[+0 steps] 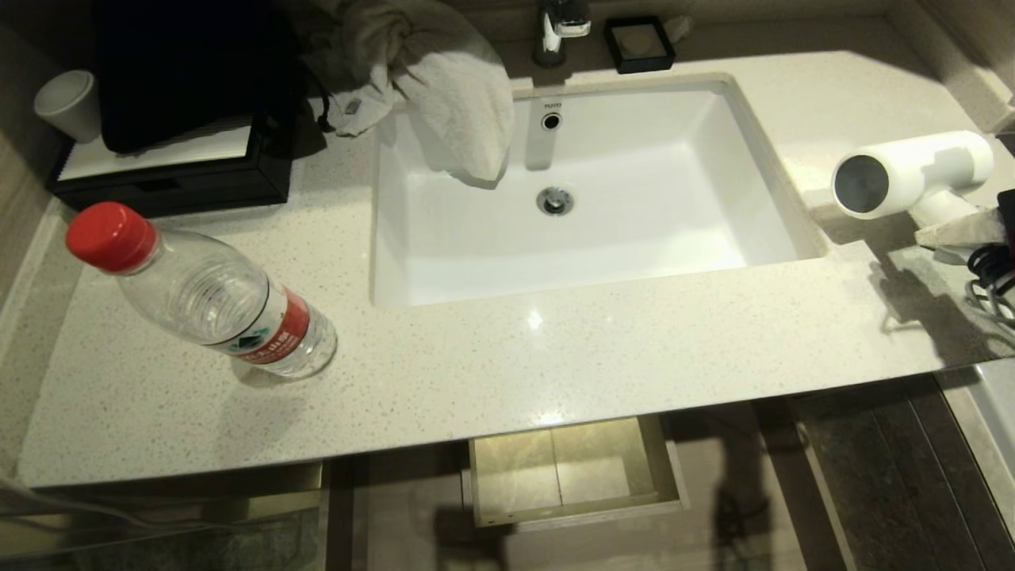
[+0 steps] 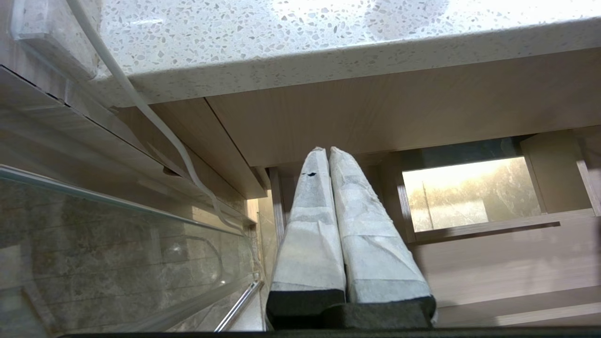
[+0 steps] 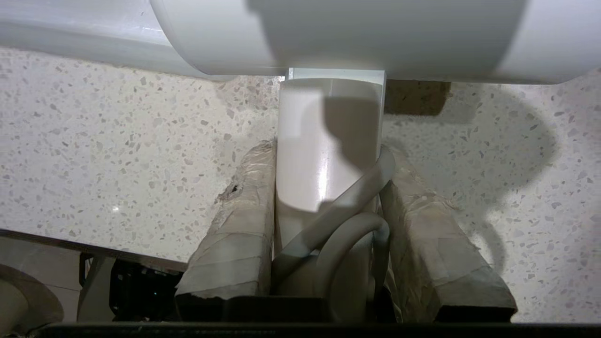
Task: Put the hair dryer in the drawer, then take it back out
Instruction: Pick up the hairdryer, then put it into the drawer
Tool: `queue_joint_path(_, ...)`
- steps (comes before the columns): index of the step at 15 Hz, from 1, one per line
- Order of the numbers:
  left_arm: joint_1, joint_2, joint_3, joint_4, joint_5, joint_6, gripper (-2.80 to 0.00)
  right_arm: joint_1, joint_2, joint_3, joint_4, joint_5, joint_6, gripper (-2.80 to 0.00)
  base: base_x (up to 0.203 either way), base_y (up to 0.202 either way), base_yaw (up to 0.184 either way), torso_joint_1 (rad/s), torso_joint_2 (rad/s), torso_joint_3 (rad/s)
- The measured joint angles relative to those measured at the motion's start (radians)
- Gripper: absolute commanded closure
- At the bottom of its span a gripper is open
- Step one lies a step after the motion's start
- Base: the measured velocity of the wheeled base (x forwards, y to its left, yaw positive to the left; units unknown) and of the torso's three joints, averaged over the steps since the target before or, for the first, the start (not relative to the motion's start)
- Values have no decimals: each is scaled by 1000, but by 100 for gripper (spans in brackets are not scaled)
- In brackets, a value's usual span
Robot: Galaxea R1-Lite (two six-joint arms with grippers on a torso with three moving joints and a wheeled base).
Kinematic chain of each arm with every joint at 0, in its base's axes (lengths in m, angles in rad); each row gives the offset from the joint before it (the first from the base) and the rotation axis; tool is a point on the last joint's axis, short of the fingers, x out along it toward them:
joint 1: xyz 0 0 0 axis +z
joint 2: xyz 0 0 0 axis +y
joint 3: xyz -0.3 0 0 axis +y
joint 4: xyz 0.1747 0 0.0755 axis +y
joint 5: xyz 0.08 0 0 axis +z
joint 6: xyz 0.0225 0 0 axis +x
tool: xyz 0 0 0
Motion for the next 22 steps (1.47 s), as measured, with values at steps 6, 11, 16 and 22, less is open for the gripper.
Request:
queue_joint_path(6, 0, 0, 0, 0, 0, 0, 0, -1, -89, 14, 42, -5, -3, 0, 0, 0, 0, 0, 0, 0)
queue_joint_path(11, 0, 0, 0, 0, 0, 0, 0, -3, -168, 63, 72, -8, 1, 0, 0, 0, 0, 0, 0, 0)
queue_joint_path(16, 0, 0, 0, 0, 0, 0, 0, -17, -234, 89, 67, -5, 5, 0, 0, 0, 0, -50, 52, -8)
queue_joint_path(22, 0, 0, 0, 0, 0, 0, 0, -20, -336, 139, 74, -1, -2, 0, 0, 0, 0, -339, 229, -95)
